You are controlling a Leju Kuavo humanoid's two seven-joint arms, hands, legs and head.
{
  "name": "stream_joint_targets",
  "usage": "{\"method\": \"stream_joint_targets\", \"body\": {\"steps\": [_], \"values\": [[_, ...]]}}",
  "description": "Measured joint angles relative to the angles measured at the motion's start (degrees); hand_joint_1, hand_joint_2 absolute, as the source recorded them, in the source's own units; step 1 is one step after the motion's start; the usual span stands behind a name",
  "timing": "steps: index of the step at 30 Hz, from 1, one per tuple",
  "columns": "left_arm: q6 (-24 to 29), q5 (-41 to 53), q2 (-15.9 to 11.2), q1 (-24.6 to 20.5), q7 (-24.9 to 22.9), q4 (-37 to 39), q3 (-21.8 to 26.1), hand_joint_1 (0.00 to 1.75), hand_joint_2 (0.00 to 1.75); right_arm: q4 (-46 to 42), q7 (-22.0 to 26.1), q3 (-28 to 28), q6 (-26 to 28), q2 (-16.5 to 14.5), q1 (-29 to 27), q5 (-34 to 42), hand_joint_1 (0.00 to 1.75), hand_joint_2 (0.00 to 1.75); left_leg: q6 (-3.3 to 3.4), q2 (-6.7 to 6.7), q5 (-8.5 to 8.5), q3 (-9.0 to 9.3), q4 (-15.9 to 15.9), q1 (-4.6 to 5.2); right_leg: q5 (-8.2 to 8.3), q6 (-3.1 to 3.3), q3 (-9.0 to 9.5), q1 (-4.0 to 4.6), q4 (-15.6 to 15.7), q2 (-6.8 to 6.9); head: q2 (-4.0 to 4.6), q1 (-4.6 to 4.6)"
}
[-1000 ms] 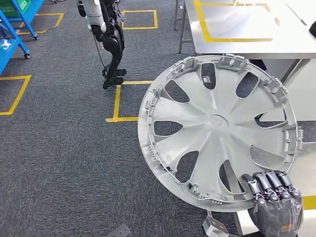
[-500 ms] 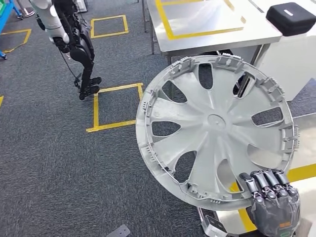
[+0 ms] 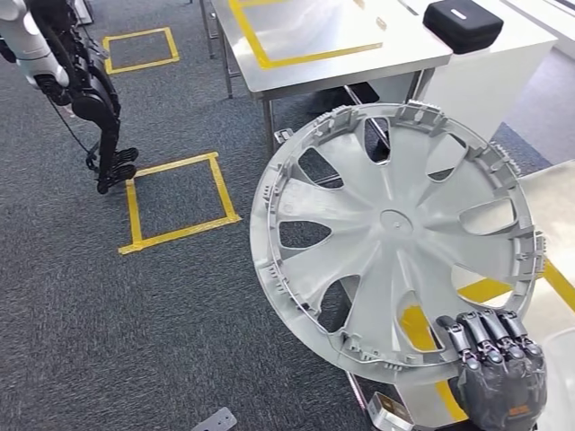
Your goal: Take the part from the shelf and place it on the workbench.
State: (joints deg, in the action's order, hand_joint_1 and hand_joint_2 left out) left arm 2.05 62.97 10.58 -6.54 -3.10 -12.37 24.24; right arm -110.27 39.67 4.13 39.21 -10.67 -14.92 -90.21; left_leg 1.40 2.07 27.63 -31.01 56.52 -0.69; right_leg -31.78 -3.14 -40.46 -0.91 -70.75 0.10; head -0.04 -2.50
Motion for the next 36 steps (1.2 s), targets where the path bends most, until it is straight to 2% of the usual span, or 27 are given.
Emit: {"method": "stream_joint_targets", "body": {"steps": [2, 3, 4, 5, 7, 9, 11, 12, 13, 14, 15, 16, 18, 19, 20, 22, 23, 24, 26, 28, 29, 30, 31, 33, 34, 35, 36], "values": [[0.0, 0.0, 0.1, -0.1, 0.0, 0.0, 0.0, 0.00, 0.00, 0.1, 0.0, 0.0, 0.0, 0.0, 0.0, 0.0, 1.75, 1.75, -0.45, 0.99, 0.36, 0.24, 0.2, 0.10, 3.25, 0.00, 4.34, 0.02, 7.8, 1.78, 0.00, 0.02], [0.0, 0.0, 0.1, -0.1, 0.0, 0.0, 0.0, 0.00, 0.00, 0.1, 0.0, 0.0, 0.0, 0.0, 0.0, 0.0, 1.75, 1.75, -0.74, 1.42, 0.56, 0.33, 0.4, 0.25, 4.15, 0.30, 6.12, 0.12, 10.9, 2.49, 0.00, -0.02], [0.0, 0.0, 0.0, -0.1, 0.0, 0.0, 0.0, 0.00, 0.00, 0.1, 0.0, 0.0, 0.0, 0.0, 0.1, 0.0, 1.75, 1.75, -1.00, 1.78, 0.70, 0.41, 0.5, 0.42, 4.39, 0.70, 7.14, 0.24, 12.7, 2.95, 0.00, -0.06], [0.0, 0.0, 0.0, -0.1, 0.0, 0.0, 0.0, 0.00, 0.00, 0.1, -0.1, -0.1, 0.0, 0.0, 0.1, 0.0, 1.75, 1.75, -1.22, 2.14, 0.77, 0.48, 0.6, 0.57, 4.13, 1.17, 7.37, 0.41, 13.0, 2.86, 0.00, -0.09], [0.0, 0.0, 0.0, -0.2, 0.0, 0.0, 0.0, 0.00, 0.00, 0.1, -0.1, 0.0, 0.0, 0.0, 0.0, 0.0, 1.75, 1.75, -1.71, 2.58, 1.04, 0.67, 0.7, 0.48, 4.29, 2.04, 7.28, 0.34, 13.0, 1.80, 0.00, -0.11], [0.0, 0.0, 0.0, -0.3, 0.0, 0.0, 0.0, 0.00, 0.00, 0.1, -0.2, 0.0, 0.0, 0.0, 0.0, 0.0, 1.75, 1.75, -2.27, 1.11, 2.77, 0.07, 2.7, 0.22, 4.47, 2.81, 7.28, 0.18, 13.1, 0.90, 0.00, -0.20], [0.0, 0.0, 0.0, -0.3, 0.0, 0.0, 0.0, 0.00, 0.00, 0.1, -0.3, -0.1, 0.0, 0.0, 0.0, 0.0, 1.75, 1.75, -2.54, -0.93, 6.46, -2.61, 9.2, 0.11, 4.57, 3.35, 7.28, 0.15, 13.1, -0.03, 0.00, -0.30], [0.0, 0.0, 0.0, -0.2, 0.0, 0.0, 0.0, 0.00, 0.00, 0.1, -0.3, -0.2, 0.0, 0.0, 0.0, 0.0, 1.75, 1.75, -2.54, -1.31, 8.21, -4.42, 13.2, 0.12, 4.58, 3.49, 7.27, 0.22, 13.1, -0.60, 0.00, -0.30], [0.0, -0.1, 0.0, -0.1, 0.0, 0.0, 0.0, 0.00, 0.00, 0.1, -0.3, -0.2, 0.0, 0.0, 0.0, 0.0, 1.75, 1.75, -2.47, -1.44, 9.14, -5.85, 16.3, 0.14, 4.59, 3.56, 7.28, 0.31, 13.1, -1.24, 0.00, -0.30], [0.0, -0.1, 0.0, 0.0, 0.0, 0.0, 0.0, 0.00, 0.00, 0.1, -0.4, -0.2, 0.0, 0.0, 0.0, 0.0, 1.75, 1.75, -2.32, -1.52, 8.91, -6.51, 17.5, 0.16, 4.60, 3.60, 7.31, 0.41, 13.1, -1.94, 0.00, -0.30], [0.0, -0.1, 0.0, 0.0, 0.0, 0.0, 0.0, 0.00, 0.00, 0.2, -0.4, -0.3, 0.0, 0.0, -0.1, 0.0, 1.75, 1.75, -2.08, -1.65, 7.52, -6.14, 16.4, 0.18, 4.61, 3.60, 7.37, 0.49, 13.1, -2.65, 0.00, -0.30], [0.0, -0.1, 0.0, 0.0, 0.0, 0.0, 0.0, 0.00, 0.00, 0.2, -0.5, -0.4, 0.0, 0.0, -0.1, 0.0, 1.75, 1.75, -1.74, -2.04, 5.32, -4.88, 13.3, 0.22, 4.62, 3.59, 7.46, 0.56, 13.1, -3.35, 0.00, -0.30], [0.0, -0.2, -0.1, 0.0, 0.0, 0.0, 0.0, 0.00, 0.00, 0.2, -0.9, -0.6, -0.1, 0.0, 0.0, 0.0, 1.75, 1.75, -0.87, -4.55, 1.47, -1.79, 5.8, 0.22, 4.67, 3.44, 7.45, 0.63, 13.0, -4.65, 0.00, -0.23], [0.0, -0.2, -0.2, 0.0, 0.0, 0.0, 0.0, 0.00, 0.00, 0.2, -1.1, -0.7, -0.1, 0.1, 0.0, 0.0, 1.75, 1.75, -0.57, -5.72, 0.66, -0.74, 3.2, 0.23, 4.76, 3.23, 7.23, 0.58, 12.9, -5.23, 0.00, -0.28], [0.0, -0.2, -0.2, 0.0, 0.0, 0.0, 0.0, 0.00, 0.00, 0.2, -1.4, -0.8, -0.2, 0.2, 0.1, 0.0, 1.75, 1.75, -0.40, -6.51, 0.53, -0.29, 1.9, 0.25, 4.91, 2.93, 6.91, 0.46, 12.9, -5.80, 0.00, -0.35], [0.0, -0.2, -0.1, -0.1, 0.0, 0.0, 0.0, 0.00, 0.00, 0.2, -1.8, -1.0, -0.3, 0.6, 0.1, 0.0, 1.75, 1.75, -0.37, -5.91, 0.65, -0.10, 1.1, 0.22, 5.24, 2.19, 6.29, 0.26, 13.0, -6.69, 0.00, -0.56], [-0.1, -0.2, -0.1, -0.1, 0.0, 0.0, 0.0, 0.00, 0.00, 0.2, -2.0, -1.0, -0.3, 0.8, 0.1, 0.0, 1.75, 1.75, -0.32, -5.32, 0.46, -0.02, 0.7, 0.11, 5.10, 1.86, 5.93, 0.28, 12.8, -6.10, 0.00, -0.56], [-0.1, -0.2, 0.0, -0.1, 0.0, 0.0, 0.0, 0.00, 0.00, 0.2, -2.1, -1.1, -0.3, 1.1, 0.1, 0.0, 1.75, 1.75, -0.23, -4.68, 0.26, 0.10, 0.3, -0.03, 4.35, 1.56, 5.24, 0.36, 11.8, -4.87, 0.00, -0.40], [-0.2, -0.1, 0.1, -0.1, 0.0, 0.0, 0.0, 0.00, 0.00, 0.2, -2.4, -1.3, -0.4, 1.6, 0.3, 0.0, 1.75, 1.75, -0.06, -3.22, 0.07, 0.27, -0.1, -0.14, 1.30, 1.02, 2.44, 0.39, 6.4, -1.75, 0.00, -0.09], [-0.2, 0.0, 0.1, 0.1, 0.1, 0.0, 0.0, 0.00, 0.00, 0.2, -3.0, -1.8, -0.6, 2.1, 0.6, 0.0, 1.75, 1.75, 0.02, -1.67, 0.14, 0.25, 0.0, -0.06, -1.44, 0.55, -0.86, 0.20, -0.5, -0.63, 0.00, 0.00], [-0.2, 0.0, 0.1, 0.1, 0.1, 0.0, 0.0, 0.00, 0.00, 0.2, -3.3, -1.9, -0.7, 2.4, 0.7, 0.0, 1.75, 1.75, 0.02, -0.92, 0.20, 0.28, 0.0, -0.04, -1.55, 0.37, -1.57, 0.10, -2.1, -0.44, 0.00, -0.01], [-0.2, 0.0, 0.2, 0.1, 0.0, 0.0, 0.0, 0.00, 0.00, 0.2, -3.7, -2.0, -0.8, 2.7, 0.7, 0.0, 1.75, 1.75, -0.02, -0.25, 0.28, 0.34, 0.0, -0.04, -0.63, 0.24, -1.18, 0.00, -1.6, -0.25, 0.00, 0.01], [-0.2, 0.1, 0.2, 0.0, 0.0, 0.0, 0.0, 0.00, 0.00, 0.2, -3.9, -2.0, -0.9, 3.0, 0.7, 0.0, 1.75, 1.75, -0.13, 0.36, 0.41, 0.44, 0.0, -0.04, 1.08, 0.17, 0.29, -0.09, 1.0, 0.10, 0.00, 0.01], [-0.2, 0.1, 0.3, -0.1, 0.0, 0.0, 0.0, 0.00, 0.00, 0.2, -4.1, -2.2, -1.0, 3.4, 0.8, 0.0, 1.75, 1.75, -0.62, 1.37, 0.81, 0.65, 0.3, 0.18, 4.04, 0.20, 4.50, 0.04, 8.5, 2.16, 0.00, 0.08], [-0.2, 0.2, 0.3, -0.1, 0.0, 0.0, 0.0, 0.00, 0.00, 0.2, -4.2, -2.3, -1.1, 3.5, 1.0, 0.0, 1.75, 1.75, -0.91, 1.86, 1.00, 0.68, 0.4, 0.40, 4.61, 0.52, 5.99, 0.16, 11.1, 3.07, 0.00, 0.05], [-0.2, 0.3, 0.3, -0.2, 0.0, 0.0, 0.0, 0.00, 0.00, 0.2, -4.3, -2.5, -1.1, 3.6, 1.1, 0.0, 1.75, 1.75, -1.17, 2.35, 1.15, 0.71, 0.6, 0.63, 4.57, 0.86, 6.72, 0.32, 12.4, 3.62, 0.00, 0.00], [-0.2, 0.3, 0.3, -0.2, 0.0, 0.0, 0.0, 0.00, 0.00, 0.2, -4.5, -2.6, -1.1, 3.7, 1.1, 0.0, 1.75, 1.75, -1.36, 2.90, 1.25, 0.75, 0.7, 0.80, 4.32, 1.29, 6.86, 0.48, 12.7, 3.43, 0.00, -0.06]]}}
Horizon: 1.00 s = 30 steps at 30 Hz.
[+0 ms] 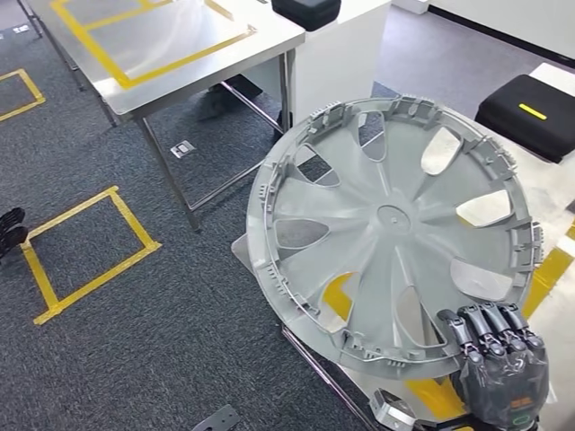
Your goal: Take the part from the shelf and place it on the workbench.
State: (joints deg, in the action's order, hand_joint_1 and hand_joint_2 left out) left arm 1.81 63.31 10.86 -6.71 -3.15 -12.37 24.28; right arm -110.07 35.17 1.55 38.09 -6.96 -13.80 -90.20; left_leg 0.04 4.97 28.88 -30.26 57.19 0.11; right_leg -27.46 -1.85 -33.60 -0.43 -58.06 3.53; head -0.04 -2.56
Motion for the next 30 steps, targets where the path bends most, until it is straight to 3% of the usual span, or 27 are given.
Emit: {"method": "stream_joint_targets", "body": {"steps": [2, 3, 5, 7, 8, 9, 11, 13, 15, 16, 17, 19, 21, 22, 23, 24, 25, 28, 30], "values": [[0.0, 0.2, 0.0, -0.1, -0.1, 0.0, 0.0, 0.00, 0.00, 0.0, -0.3, -0.1, -0.1, 0.2, -0.1, 0.0, 1.75, 1.75, -0.44, 0.47, 0.44, 0.23, 0.2, -0.09, 0.05, 0.83, -0.20, -0.11, 0.0, -1.18, 0.00, -0.13], [0.0, 0.2, 0.0, -0.2, -0.1, 0.0, 0.0, 0.00, 0.00, 0.0, -0.5, -0.1, -0.1, 0.3, -0.2, 0.0, 1.75, 1.75, -0.70, -0.20, 1.23, 0.04, 1.0, -0.23, 0.10, 1.21, -0.20, -0.17, 0.0, -1.71, 0.00, -0.19], [0.0, 0.3, 0.1, -0.2, -0.3, 0.0, 0.0, 0.00, 0.00, 0.0, -0.7, -0.2, -0.2, 0.4, -0.2, 0.0, 1.75, 1.75, -1.07, -2.68, 4.50, -2.08, 6.2, -0.46, 0.22, 1.87, -0.15, -0.28, 0.1, -2.72, 0.00, -0.34], [0.0, 0.3, 0.0, -0.1, -0.7, 0.0, 0.0, 0.00, 0.00, 0.0, -0.7, -0.3, -0.2, 0.4, -0.2, 0.0, 1.75, 1.75, -1.07, -4.12, 7.97, -5.76, 14.3, -0.48, 0.23, 2.22, -0.15, -0.14, 0.1, -3.99, 0.00, -0.39], [0.0, 0.3, 0.0, 0.0, -0.9, 0.0, 0.0, 0.00, 0.00, 0.0, -0.7, -0.3, -0.2, 0.4, -0.3, 0.0, 1.75, 1.75, -0.97, -4.34, 8.45, -7.04, 16.8, -0.46, 0.24, 2.28, -0.11, -0.04, 0.1, -4.71, 0.00, -0.39], [0.0, 0.3, 0.0, 0.1, -1.1, 0.0, 0.0, 0.00, 0.00, 0.0, -0.7, -0.3, -0.2, 0.4, -0.3, 0.0, 1.75, 1.75, -0.77, -4.46, 7.72, -7.43, 17.3, -0.43, 0.25, 2.30, -0.05, 0.07, 0.1, -5.45, 0.00, -0.40], [0.0, 0.3, -0.1, 0.1, -1.2, 0.0, 0.0, 0.00, 0.00, 0.0, -0.7, -0.3, -0.2, 0.4, -0.4, 0.0, 1.75, 1.75, -0.04, -5.30, 3.33, -5.37, 11.6, -0.33, 0.26, 2.30, 0.19, 0.27, 0.1, -6.89, 0.00, -0.39], [0.0, 0.3, -0.2, 0.1, -1.2, 0.0, 0.0, 0.00, 0.00, 0.0, -0.7, -0.3, -0.2, 0.4, -0.4, 0.0, 1.75, 1.75, 0.85, -7.67, -0.11, -2.49, 4.4, -0.34, 0.29, 2.14, 0.16, 0.37, -0.1, -8.15, 0.00, -0.32], [0.0, 0.3, -0.4, 0.1, -1.5, 0.0, 0.0, 0.00, 0.00, -0.1, -0.6, -0.3, -0.1, 0.4, -0.4, 0.0, 1.75, 1.75, 1.18, -8.98, -0.52, -1.41, 1.6, -0.26, 0.51, 1.63, -0.35, 0.18, -0.2, -9.20, 0.00, -0.44], [0.1, 0.3, -0.4, 0.1, -1.7, 0.0, 0.0, 0.00, 0.00, -0.1, -0.5, -0.3, 0.0, 0.4, -0.5, 0.0, 1.75, 1.75, 1.18, -8.64, -0.55, -1.30, 1.0, -0.22, 0.68, 1.27, -0.62, 0.07, -0.1, -9.77, 0.00, -0.53], [0.1, 0.3, -0.5, 0.1, -1.8, 0.0, 0.0, 0.00, 0.00, -0.2, -0.2, -0.2, 0.0, 0.4, -0.8, 0.1, 1.75, 1.75, 1.23, -8.09, -0.68, -1.21, 0.7, -0.30, 0.69, 0.96, -0.95, -0.01, -0.1, -9.72, 0.00, -0.60], [0.2, 0.1, -0.6, 0.1, -2.0, 0.0, 0.0, 0.00, 0.00, -0.4, 0.6, -0.1, 0.1, 0.4, -1.3, 0.0, 1.75, 1.75, 1.53, -6.91, -1.10, -0.98, -0.1, -0.58, -0.69, 0.38, -2.23, 0.10, -2.0, -7.53, 0.00, -0.28], [0.2, -0.1, -0.7, 0.2, -2.1, 0.0, 0.1, 0.00, 0.00, -0.5, 1.2, -0.1, 0.2, 0.4, -1.5, 0.0, 1.75, 1.75, 1.76, -5.58, -1.23, -0.91, -0.4, -0.66, -4.01, -0.17, -5.31, 0.03, -8.3, -4.68, 0.00, 0.09], [0.2, -0.2, -0.8, 0.3, -2.1, 0.0, 0.1, 0.00, 0.00, -0.5, 1.5, -0.2, 0.3, 0.4, -1.6, 0.0, 1.75, 1.75, 1.78, -4.84, -1.21, -0.94, -0.3, -0.65, -5.55, -0.46, -7.12, -0.13, -12.1, -4.16, 0.00, 0.16], [0.2, -0.3, -0.8, 0.5, -2.0, 0.0, 0.1, 0.00, 0.00, -0.5, 1.6, -0.2, 0.4, 0.4, -1.9, 0.0, 1.75, 1.75, 1.78, -4.10, -1.17, -0.94, -0.3, -0.65, -6.30, -0.72, -8.36, -0.30, -14.7, -3.94, 0.00, 0.14], [0.2, -0.3, -0.9, 0.6, -2.0, 0.0, 0.2, 0.00, 0.00, -0.5, 1.6, -0.1, 0.4, 0.4, -2.1, 0.0, 1.75, 1.75, 1.74, -3.41, -1.12, -0.93, -0.3, -0.65, -6.05, -0.95, -8.66, -0.47, -15.5, -3.80, 0.00, 0.15], [0.2, -0.4, -0.9, 0.6, -2.0, 0.0, 0.2, 0.00, 0.00, -0.5, 1.6, -0.1, 0.5, 0.4, -2.3, 0.0, 1.75, 1.75, 1.64, -2.78, -1.04, -0.88, -0.3, -0.67, -4.77, -1.10, -7.68, -0.62, -13.8, -3.54, 0.00, 0.15], [0.2, -0.4, -1.0, 0.6, -2.0, 0.0, 0.4, 0.00, 0.00, -0.5, 1.6, 0.0, 0.5, 0.4, -2.6, 0.0, 1.75, 1.75, 0.91, -1.26, -0.59, -0.55, -0.1, -0.49, -0.53, -1.03, -1.23, -0.60, -2.5, -1.08, 0.00, 0.12], [0.2, -0.4, -1.1, 0.5, -2.0, 0.0, 0.4, 0.00, 0.00, -0.6, 1.6, 0.0, 0.6, 0.4, -2.7, 0.0, 1.75, 1.75, 0.32, -0.51, -0.42, -0.36, 0.1, -0.22, -0.32, -0.40, 0.42, -0.27, 0.3, -0.52, 0.00, 0.02]]}}
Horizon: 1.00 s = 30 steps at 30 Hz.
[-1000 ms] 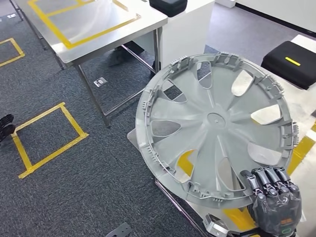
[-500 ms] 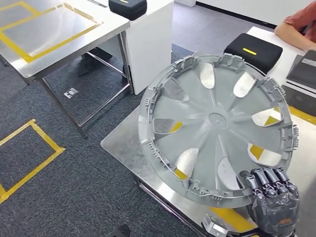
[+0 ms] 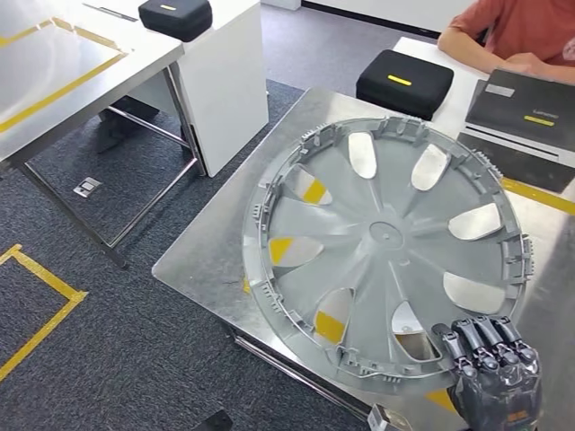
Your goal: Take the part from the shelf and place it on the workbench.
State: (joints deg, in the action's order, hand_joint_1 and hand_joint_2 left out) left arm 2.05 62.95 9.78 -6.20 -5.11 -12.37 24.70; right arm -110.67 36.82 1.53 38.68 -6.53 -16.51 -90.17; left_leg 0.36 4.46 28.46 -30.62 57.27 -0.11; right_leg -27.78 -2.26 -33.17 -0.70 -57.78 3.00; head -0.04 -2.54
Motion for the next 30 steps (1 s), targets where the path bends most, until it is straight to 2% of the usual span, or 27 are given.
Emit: {"method": "stream_joint_targets", "body": {"steps": [2, 3, 4, 5, 7, 8, 9, 10, 11, 13, 14, 15, 19, 24, 30], "values": [[0.0, 0.0, 0.0, -0.1, 0.0, 0.0, 0.0, 0.00, 0.00, -0.1, -0.1, 0.0, 0.1, 0.0, -0.2, 0.0, 1.75, 1.75, -0.54, 0.71, 0.03, 0.19, 0.1, -0.03, 0.22, 0.78, -0.09, 0.09, -0.1, -1.06, 0.00, -0.04], [0.0, 0.0, 0.0, -0.1, 0.1, 0.0, 0.0, 0.00, 0.00, -0.1, -0.2, 0.1, 0.0, 0.0, -0.3, 0.0, 1.75, 1.75, -0.85, 0.50, 0.38, 0.13, 0.6, -0.15, 0.30, 1.15, -0.11, 0.06, 0.0, -1.47, 0.00, -0.07], [0.0, 0.0, 0.0, -0.1, 0.2, 0.0, 0.0, 0.00, 0.00, -0.1, -0.5, 0.1, 0.0, 0.0, -0.4, 0.0, 1.75, 1.75, -1.13, -0.26, 1.33, -0.32, 1.9, -0.27, 0.41, 1.55, -0.10, -0.02, 0.1, -1.88, 0.00, -0.12], [0.0, 0.0, 0.1, -0.1, 0.3, 0.0, 0.0, 0.00, 0.00, -0.2, -0.7, 0.0, 0.0, 0.0, -0.5, 0.0, 1.75, 1.75, -1.34, -1.34, 2.92, -1.29, 4.3, -0.36, 0.52, 1.90, -0.08, -0.11, 0.2, -2.32, 0.00, -0.19], [0.0, 0.0, 0.1, 0.0, 0.5, 0.0, 0.1, 0.00, 0.00, -0.2, -1.5, -0.2, -0.1, 0.0, -0.5, 0.0, 1.75, 1.75, -1.41, -3.40, 6.91, -4.57, 11.8, -0.49, 0.63, 2.33, -0.16, -0.04, 0.2, -3.35, 0.00, -0.27], [0.0, 0.0, 0.1, 0.1, 0.6, 0.0, 0.1, 0.00, 0.00, -0.2, -1.8, -0.4, -0.1, 0.0, -0.6, 0.0, 1.75, 1.75, -1.35, -3.74, 8.19, -6.08, 15.1, -0.47, 0.67, 2.42, -0.20, 0.06, 0.2, -3.99, 0.00, -0.28], [0.0, 0.0, 0.1, 0.2, 0.7, 0.0, 0.1, 0.00, 0.00, -0.2, -2.1, -0.5, -0.1, 0.0, -0.6, 0.0, 1.75, 1.75, -1.23, -3.89, 8.38, -6.92, 16.9, -0.45, 0.70, 2.47, -0.20, 0.18, 0.1, -4.66, 0.00, -0.27], [0.0, 0.0, 0.1, 0.3, 0.8, 0.0, 0.1, 0.00, 0.00, -0.2, -2.4, -0.6, -0.2, 0.0, -0.6, 0.0, 1.75, 1.75, -1.01, -4.00, 7.36, -6.80, 16.4, -0.42, 0.73, 2.50, -0.19, 0.29, 0.1, -5.37, 0.00, -0.27], [0.0, 0.0, 0.1, 0.3, 0.8, 0.0, 0.1, 0.00, 0.00, -0.2, -2.6, -0.7, -0.2, 0.0, -0.7, 0.0, 1.75, 1.75, -0.69, -4.30, 5.31, -5.64, 13.6, -0.37, 0.77, 2.50, -0.14, 0.39, 0.1, -6.10, 0.00, -0.28], [0.0, 0.0, 0.0, 0.3, 0.9, 0.0, 0.1, 0.00, 0.00, -0.2, -3.0, -0.9, -0.3, 0.0, -0.7, 0.0, 1.75, 1.75, 0.17, -6.13, 1.24, -2.23, 5.7, -0.31, 0.88, 2.36, -0.11, 0.56, 0.1, -7.31, 0.00, -0.23], [0.0, 0.1, 0.0, 0.2, 0.9, 0.0, 0.1, 0.00, 0.00, -0.2, -3.1, -1.1, -0.3, 0.0, -0.7, 0.0, 1.75, 1.75, 0.46, -7.05, 0.25, -0.94, 2.6, -0.28, 0.98, 2.19, -0.26, 0.56, 0.0, -7.83, 0.00, -0.25], [0.0, 0.1, 0.1, 0.1, 0.9, 0.0, 0.1, 0.00, 0.00, -0.2, -3.2, -1.2, -0.3, 0.0, -0.7, 0.0, 1.75, 1.75, 0.58, -7.72, 0.00, -0.37, 1.0, -0.25, 1.05, 1.97, -0.48, 0.52, -0.1, -8.19, 0.00, -0.21], [0.0, 0.4, 0.4, 0.0, 0.9, 0.0, 0.1, 0.00, 0.00, -0.2, -3.2, -1.5, -0.3, 0.1, -0.8, 0.0, 1.75, 1.75, -0.55, -7.78, 0.01, -0.38, 0.1, -0.09, 1.08, 2.10, -0.94, 0.21, -0.2, -8.56, 0.00, -0.17], [-0.2, 0.5, 0.5, 0.0, 0.9, 0.0, 0.1, 0.00, 0.00, -0.2, -3.2, -1.7, -0.3, 0.3, -0.8, 0.0, 1.75, 1.75, -0.04, -7.79, -0.27, -0.56, 0.2, 0.08, 1.56, 1.39, -0.89, 0.02, 0.4, -8.53, 0.00, -0.16], [-0.3, 0.4, 0.4, 0.0, 1.2, 0.0, 0.1, 0.00, 0.00, -0.2, -0.2, -1.6, 0.1, 0.2, -0.8, 0.0, 1.75, 1.75, 0.10, -7.79, -0.27, -0.59, 0.2, 0.17, 1.63, 1.17, -0.92, -0.06, 0.4, -8.52, 0.00, -0.17]]}}
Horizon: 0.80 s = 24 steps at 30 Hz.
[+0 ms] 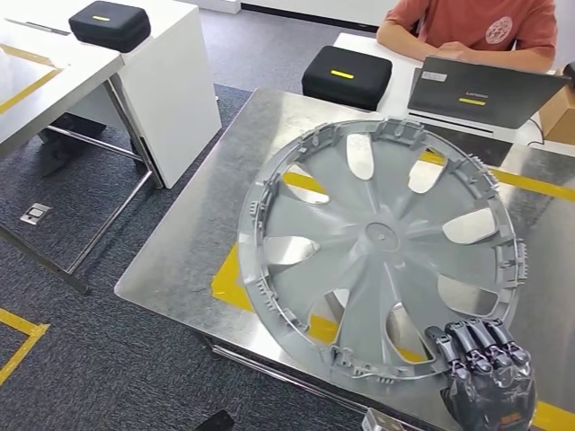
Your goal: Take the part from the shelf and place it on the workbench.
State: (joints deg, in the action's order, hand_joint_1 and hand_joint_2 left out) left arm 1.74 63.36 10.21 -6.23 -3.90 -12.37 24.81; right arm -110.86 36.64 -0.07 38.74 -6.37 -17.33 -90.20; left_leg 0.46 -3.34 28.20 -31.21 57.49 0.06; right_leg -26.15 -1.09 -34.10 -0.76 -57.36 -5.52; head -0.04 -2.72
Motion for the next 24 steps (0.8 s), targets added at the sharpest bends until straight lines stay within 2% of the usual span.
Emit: {"method": "stream_joint_targets", "body": {"steps": [3, 7, 13, 16, 20, 22, 24], "values": [[-0.6, -0.3, -0.1, 0.0, 1.0, 0.0, 0.0, 0.00, 0.00, 0.0, 2.2, 0.1, 0.0, -0.7, 0.0, 0.0, 1.75, 1.75, 0.01, 0.00, 0.01, -0.01, 0.0, -0.02, -0.01, -0.05, -0.04, 0.01, 0.0, 0.01, 0.00, -0.01], [-1.3, -0.6, -0.1, 0.0, 2.3, 0.0, 0.2, 0.00, 0.00, 0.0, 2.7, 0.2, 0.0, -1.4, 0.0, 0.0, 1.75, 1.75, 0.01, 0.00, 0.01, -0.01, 0.0, -0.10, -0.01, -0.05, -0.08, 0.08, -0.1, 0.01, 0.00, -0.02], [-1.7, -0.9, -0.2, 0.0, 2.8, 0.0, 0.4, 0.00, 0.00, 0.0, 1.2, 0.1, 0.0, -1.7, -0.4, 0.0, 1.75, 1.75, 0.00, 0.00, 0.00, -0.05, 0.0, -0.15, -0.02, -0.05, -0.13, 0.11, -0.1, 0.01, 0.00, -0.02], [-1.6, -0.9, -0.2, 0.1, 2.8, 0.0, 0.6, 0.00, 0.00, 0.0, -1.4, -0.6, 0.0, -1.7, -1.0, 0.0, 1.75, 1.75, 0.04, 0.00, 0.03, -0.11, 0.1, -0.15, 0.02, -0.10, -0.12, 0.07, -0.1, -0.01, 0.00, -0.02], [-1.6, -0.8, -0.4, 0.1, 2.8, 0.0, 0.9, 0.00, 0.00, -0.3, -5.2, -2.1, 0.1, -1.7, -1.8, 0.0, 1.75, 1.75, 1.11, 0.54, -0.44, 0.23, -0.4, -0.14, 0.31, -0.90, -0.28, -0.01, 0.3, -0.31, 0.00, -0.05], [-1.6, -0.6, -0.3, 0.1, 2.8, 0.0, 1.0, 0.00, 0.00, -0.7, -5.7, -2.7, 0.1, -1.7, -2.0, 0.0, 1.75, 1.75, 1.51, 1.66, -1.15, 0.82, -1.8, -0.54, -1.26, -1.12, -1.63, 0.20, -1.9, 1.43, 0.00, 0.18], [-1.6, -0.5, -0.2, 0.3, 2.7, 0.0, 1.0, 0.00, 0.00, -0.8, -6.0, -3.1, 0.1, -1.7, -1.9, 0.0, 1.75, 1.75, 1.64, 3.08, -1.37, 1.07, -2.3, -0.69, -4.67, -1.45, -4.98, 0.06, -8.5, 4.03, 0.00, 0.38]]}}
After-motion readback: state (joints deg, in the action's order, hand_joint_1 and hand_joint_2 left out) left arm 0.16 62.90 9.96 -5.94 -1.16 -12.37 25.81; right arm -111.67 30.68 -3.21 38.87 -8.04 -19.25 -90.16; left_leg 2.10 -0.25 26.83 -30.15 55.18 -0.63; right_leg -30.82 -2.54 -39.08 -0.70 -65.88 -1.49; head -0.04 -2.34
